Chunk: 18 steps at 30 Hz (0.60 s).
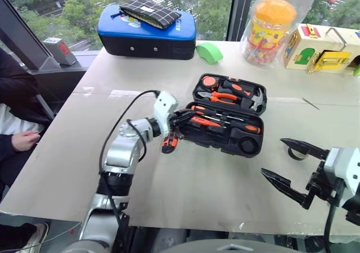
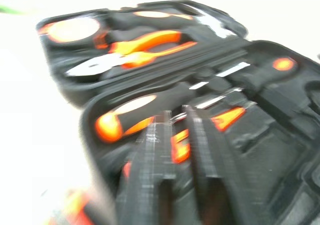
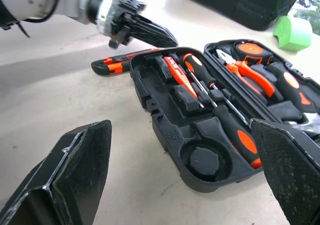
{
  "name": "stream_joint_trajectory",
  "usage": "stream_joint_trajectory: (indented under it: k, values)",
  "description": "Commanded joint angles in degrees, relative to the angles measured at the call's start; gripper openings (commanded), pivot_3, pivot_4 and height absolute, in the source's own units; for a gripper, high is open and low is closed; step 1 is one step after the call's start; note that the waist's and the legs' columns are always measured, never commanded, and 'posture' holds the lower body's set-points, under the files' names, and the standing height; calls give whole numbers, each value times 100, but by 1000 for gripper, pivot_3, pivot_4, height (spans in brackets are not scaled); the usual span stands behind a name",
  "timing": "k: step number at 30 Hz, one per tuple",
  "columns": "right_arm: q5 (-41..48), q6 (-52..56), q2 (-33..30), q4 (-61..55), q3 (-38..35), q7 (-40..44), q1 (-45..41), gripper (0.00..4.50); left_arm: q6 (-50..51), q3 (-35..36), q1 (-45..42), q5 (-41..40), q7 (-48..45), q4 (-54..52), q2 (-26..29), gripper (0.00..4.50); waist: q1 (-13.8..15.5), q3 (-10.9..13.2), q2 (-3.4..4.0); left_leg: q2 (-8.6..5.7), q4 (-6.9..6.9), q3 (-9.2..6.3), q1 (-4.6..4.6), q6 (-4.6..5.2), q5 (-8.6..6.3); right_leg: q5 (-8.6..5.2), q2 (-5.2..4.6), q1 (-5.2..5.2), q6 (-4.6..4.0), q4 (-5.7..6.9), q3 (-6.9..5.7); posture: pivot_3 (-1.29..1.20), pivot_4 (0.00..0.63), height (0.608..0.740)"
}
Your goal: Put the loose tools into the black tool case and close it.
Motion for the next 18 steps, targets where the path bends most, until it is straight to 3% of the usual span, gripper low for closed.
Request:
stream_joint_trajectory:
  k: [1, 6, 11, 18]
  values:
    - [171, -108, -104, -39, -141, 149, -101, 4500, 789, 349, 308, -229, 735, -1168, -47, 2171, 25, 0, 0, -1, 0, 1, 0, 0, 0, 0, -3, 1, 0, -1, 1, 0, 150, 740]
    - [353, -48, -453, 252, 127, 461, -696, 4500, 1875, 522, 1492, -126, 1905, -2889, -275, 4465, 42, 1, -4, -7, 0, 16, 6, 0, -1, 1, -12, 7, 0, -6, 17, 0, 150, 740]
    - [261, -113, -598, 681, 409, 777, -1076, 4500, 2194, 101, 2343, 104, 2361, -3522, -118, 4465, 84, 2, -7, -5, -5, 6, 5, -1, -1, 0, -11, 9, -2, -11, 28, 0, 150, 740]
    - [116, -133, -658, 1010, 816, 928, -1599, 4500, 1958, -365, 2322, 478, 2727, -2965, -73, 4465, 61, 1, -5, -6, -7, 15, 5, -1, -1, 1, -11, 9, -4, -18, 33, 0, 150, 740]
